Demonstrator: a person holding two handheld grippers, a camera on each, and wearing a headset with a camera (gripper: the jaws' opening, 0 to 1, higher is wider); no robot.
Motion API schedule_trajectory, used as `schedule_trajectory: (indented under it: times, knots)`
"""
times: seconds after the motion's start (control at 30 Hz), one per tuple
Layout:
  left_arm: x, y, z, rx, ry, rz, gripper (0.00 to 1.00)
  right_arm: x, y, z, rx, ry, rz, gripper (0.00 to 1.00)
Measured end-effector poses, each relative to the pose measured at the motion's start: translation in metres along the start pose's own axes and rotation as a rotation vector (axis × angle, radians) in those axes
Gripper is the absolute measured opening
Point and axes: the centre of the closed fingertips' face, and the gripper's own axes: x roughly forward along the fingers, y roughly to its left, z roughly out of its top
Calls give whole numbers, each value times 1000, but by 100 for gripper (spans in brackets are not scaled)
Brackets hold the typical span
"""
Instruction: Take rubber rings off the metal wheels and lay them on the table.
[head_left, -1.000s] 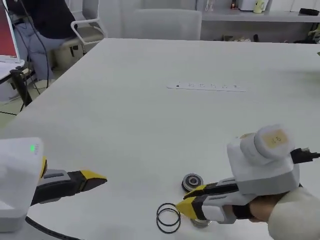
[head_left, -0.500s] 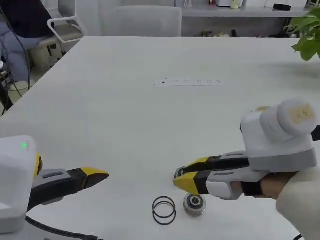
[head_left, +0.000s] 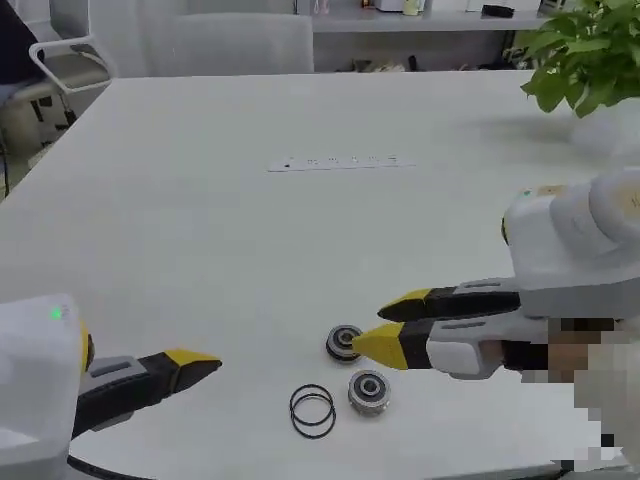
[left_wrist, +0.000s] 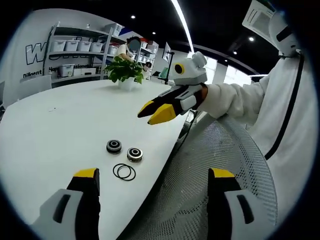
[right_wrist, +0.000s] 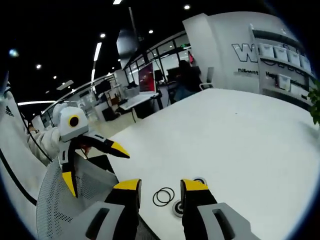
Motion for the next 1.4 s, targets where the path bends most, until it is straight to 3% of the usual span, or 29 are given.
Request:
schedule_trajectory:
  times: [0.13,0.27,0.5,0.73,1.03,1.23,1.4]
  knots:
    - [1,-6,0,20,1,-14,85,-6,-1,5,3,-17,-35,32]
    - [1,-5,-1,37,6,-5,84,-11,1,4,12,-22,-60,33]
    - [-2,-1,6,30,-35,14,86,-19,2,6,25,-30,-101,36]
    - [-2,-4,8,59,-39,7,84,-26,-3,9,42,-43,-143,37]
    - [-3,-7,12,48,-64,-25,84,-31,-7,9,66,-54,-198,39]
    - [-1,-9,8,42,-42,-44,82,-34,-15,7,90,-77,-204,39]
    - [-2,-4,7,41,-34,-14,82,-34,-27,2,111,-67,-184,40]
